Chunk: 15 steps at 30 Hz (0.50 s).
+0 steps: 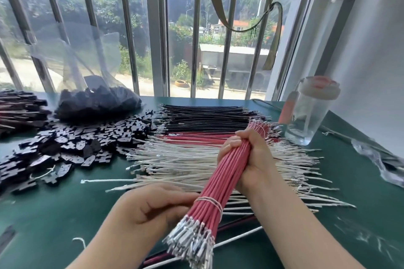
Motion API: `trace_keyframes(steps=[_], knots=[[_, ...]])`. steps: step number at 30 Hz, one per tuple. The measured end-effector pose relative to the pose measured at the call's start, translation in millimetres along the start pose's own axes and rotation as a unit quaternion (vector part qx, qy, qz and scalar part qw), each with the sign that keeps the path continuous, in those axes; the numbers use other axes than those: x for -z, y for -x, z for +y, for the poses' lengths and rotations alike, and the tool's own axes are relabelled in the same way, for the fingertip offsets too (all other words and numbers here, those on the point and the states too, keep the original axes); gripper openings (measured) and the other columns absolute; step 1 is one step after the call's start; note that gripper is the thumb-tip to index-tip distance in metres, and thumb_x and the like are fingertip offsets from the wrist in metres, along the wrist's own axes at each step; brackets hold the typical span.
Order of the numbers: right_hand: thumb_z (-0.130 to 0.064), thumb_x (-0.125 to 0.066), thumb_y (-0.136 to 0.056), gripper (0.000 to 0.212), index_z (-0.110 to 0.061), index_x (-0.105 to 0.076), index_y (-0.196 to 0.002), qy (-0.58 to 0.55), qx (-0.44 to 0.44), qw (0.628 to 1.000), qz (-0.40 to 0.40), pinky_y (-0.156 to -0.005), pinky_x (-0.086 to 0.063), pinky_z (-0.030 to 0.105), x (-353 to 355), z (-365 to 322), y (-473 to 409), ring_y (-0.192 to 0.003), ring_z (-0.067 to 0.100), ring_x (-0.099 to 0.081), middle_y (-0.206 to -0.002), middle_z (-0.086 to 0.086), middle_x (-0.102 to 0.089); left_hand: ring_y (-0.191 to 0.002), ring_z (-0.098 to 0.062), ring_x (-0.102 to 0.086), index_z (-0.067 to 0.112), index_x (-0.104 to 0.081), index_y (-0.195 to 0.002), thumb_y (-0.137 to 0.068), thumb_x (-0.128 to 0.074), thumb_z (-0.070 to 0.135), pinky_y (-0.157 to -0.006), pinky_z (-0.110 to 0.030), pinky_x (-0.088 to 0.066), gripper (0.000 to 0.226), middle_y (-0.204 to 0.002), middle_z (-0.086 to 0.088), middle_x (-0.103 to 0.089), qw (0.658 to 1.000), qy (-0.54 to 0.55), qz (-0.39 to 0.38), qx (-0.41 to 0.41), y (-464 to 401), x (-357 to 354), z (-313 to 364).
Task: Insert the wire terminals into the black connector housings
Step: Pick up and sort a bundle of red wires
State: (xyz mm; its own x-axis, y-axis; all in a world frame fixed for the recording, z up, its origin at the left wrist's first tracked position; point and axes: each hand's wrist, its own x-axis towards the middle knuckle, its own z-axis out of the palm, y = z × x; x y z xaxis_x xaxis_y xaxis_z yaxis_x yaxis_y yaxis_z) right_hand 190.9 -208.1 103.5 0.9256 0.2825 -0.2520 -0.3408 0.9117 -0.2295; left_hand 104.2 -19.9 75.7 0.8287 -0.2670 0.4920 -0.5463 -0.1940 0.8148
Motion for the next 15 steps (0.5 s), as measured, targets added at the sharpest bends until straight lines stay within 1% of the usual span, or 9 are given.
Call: trace_keyframes(steps=[2, 4, 6, 8, 10, 12, 13, 14, 15], knots=[[-0.004, -0.06, -0.065, 0.016, -0.012, -0.047, -0.063, 0.017, -0.003, 1.0, 0.001, -0.042, -0.048, 0.021, 0, 2, -1, -0.039, 0.008, -0.049, -0.055, -0.004, -0.05, -0.075, -0.004, -0.07, 0.045, -0.075, -0.084, -0.066, -0.07, 0.05, -0.068, -0.014, -0.053, 0.02, -0.08, 0.015, -0.074, 0.999, -0.029, 0.025, -0.015, 1, -4, 2], [-0.005, -0.059, -0.066, 0.015, -0.012, -0.047, -0.062, 0.031, -0.008, 0.999, 0.0, -0.041, -0.048, 0.02, 0, 2, -2, -0.038, 0.008, -0.049, -0.053, -0.004, -0.049, -0.068, -0.003, -0.068, 0.046, -0.074, -0.076, -0.064, -0.068, 0.044, -0.063, -0.015, -0.053, 0.013, -0.073, 0.015, -0.072, 0.998, -0.05, 0.046, -0.005, 4, -9, 3], [-0.005, -0.059, -0.067, 0.015, -0.012, -0.047, -0.06, 0.04, -0.017, 0.999, -0.002, -0.04, -0.048, 0.02, 1, 3, -1, -0.037, 0.008, -0.049, -0.051, -0.003, -0.05, -0.068, -0.005, -0.068, 0.046, -0.072, -0.074, -0.065, -0.066, 0.043, -0.063, -0.021, -0.055, 0.011, -0.073, 0.015, -0.071, 0.996, -0.074, 0.044, 0.009, 8, -12, 2], [-0.005, -0.059, -0.066, 0.015, -0.012, -0.047, -0.06, 0.04, -0.026, 0.999, -0.005, -0.04, -0.048, 0.02, 2, 6, -1, -0.037, 0.008, -0.049, -0.05, -0.003, -0.05, -0.071, -0.014, -0.067, 0.038, -0.071, -0.075, -0.067, -0.068, 0.038, -0.064, -0.033, -0.056, 0.009, -0.076, 0.008, -0.071, 0.997, -0.06, 0.032, 0.029, 11, -15, 2], [-0.005, -0.059, -0.065, 0.015, -0.012, -0.047, -0.06, 0.03, -0.029, 0.999, -0.004, -0.04, -0.048, 0.021, 2, 8, -1, -0.036, 0.009, -0.049, -0.05, -0.003, -0.049, -0.071, -0.022, -0.067, 0.029, -0.07, -0.077, -0.071, -0.071, 0.026, -0.066, -0.041, -0.056, 0.006, -0.079, -0.001, -0.07, 0.998, -0.012, 0.041, 0.055, 16, -18, 1], [-0.005, -0.059, -0.066, 0.015, -0.012, -0.046, -0.061, 0.02, -0.026, 0.999, -0.004, -0.04, -0.048, 0.021, 2, 10, -1, -0.038, 0.008, -0.049, -0.051, -0.003, -0.049, -0.071, -0.029, -0.067, 0.023, -0.068, -0.076, -0.078, -0.068, 0.022, -0.068, -0.044, -0.057, 0.002, -0.082, -0.009, -0.07, 0.991, 0.067, 0.053, 0.106, 20, -22, 2], [-0.005, -0.058, -0.066, 0.015, -0.012, -0.046, -0.062, 0.016, -0.025, 1.0, -0.006, -0.041, -0.048, 0.021, 2, 10, -1, -0.038, 0.008, -0.049, -0.052, -0.004, -0.049, -0.071, -0.032, -0.066, 0.022, -0.068, -0.074, -0.08, -0.071, 0.023, -0.067, -0.044, -0.056, 0.007, -0.082, -0.013, -0.07, 0.983, 0.111, 0.064, 0.134, 21, -23, 2], [-0.005, -0.058, -0.067, 0.015, -0.012, -0.045, -0.063, 0.013, -0.026, 1.0, -0.008, -0.041, -0.048, 0.021, 1, 10, 0, -0.039, 0.008, -0.049, -0.052, -0.004, -0.049, -0.069, -0.033, -0.065, 0.017, -0.068, -0.073, -0.077, -0.075, 0.024, -0.064, -0.041, -0.056, 0.01, -0.081, -0.015, -0.07, 0.971, 0.163, 0.066, 0.163, 24, -23, 2], [-0.005, -0.058, -0.067, 0.015, -0.012, -0.045, -0.063, 0.011, -0.03, 0.999, -0.012, -0.042, -0.049, 0.021, 1, 9, 0, -0.039, 0.008, -0.049, -0.052, -0.004, -0.049, -0.067, -0.031, -0.064, 0.01, -0.068, -0.071, -0.07, -0.079, 0.023, -0.061, -0.037, -0.056, 0.018, -0.081, -0.016, -0.07, 0.95, 0.239, 0.071, 0.188, 25, -21, 0]])
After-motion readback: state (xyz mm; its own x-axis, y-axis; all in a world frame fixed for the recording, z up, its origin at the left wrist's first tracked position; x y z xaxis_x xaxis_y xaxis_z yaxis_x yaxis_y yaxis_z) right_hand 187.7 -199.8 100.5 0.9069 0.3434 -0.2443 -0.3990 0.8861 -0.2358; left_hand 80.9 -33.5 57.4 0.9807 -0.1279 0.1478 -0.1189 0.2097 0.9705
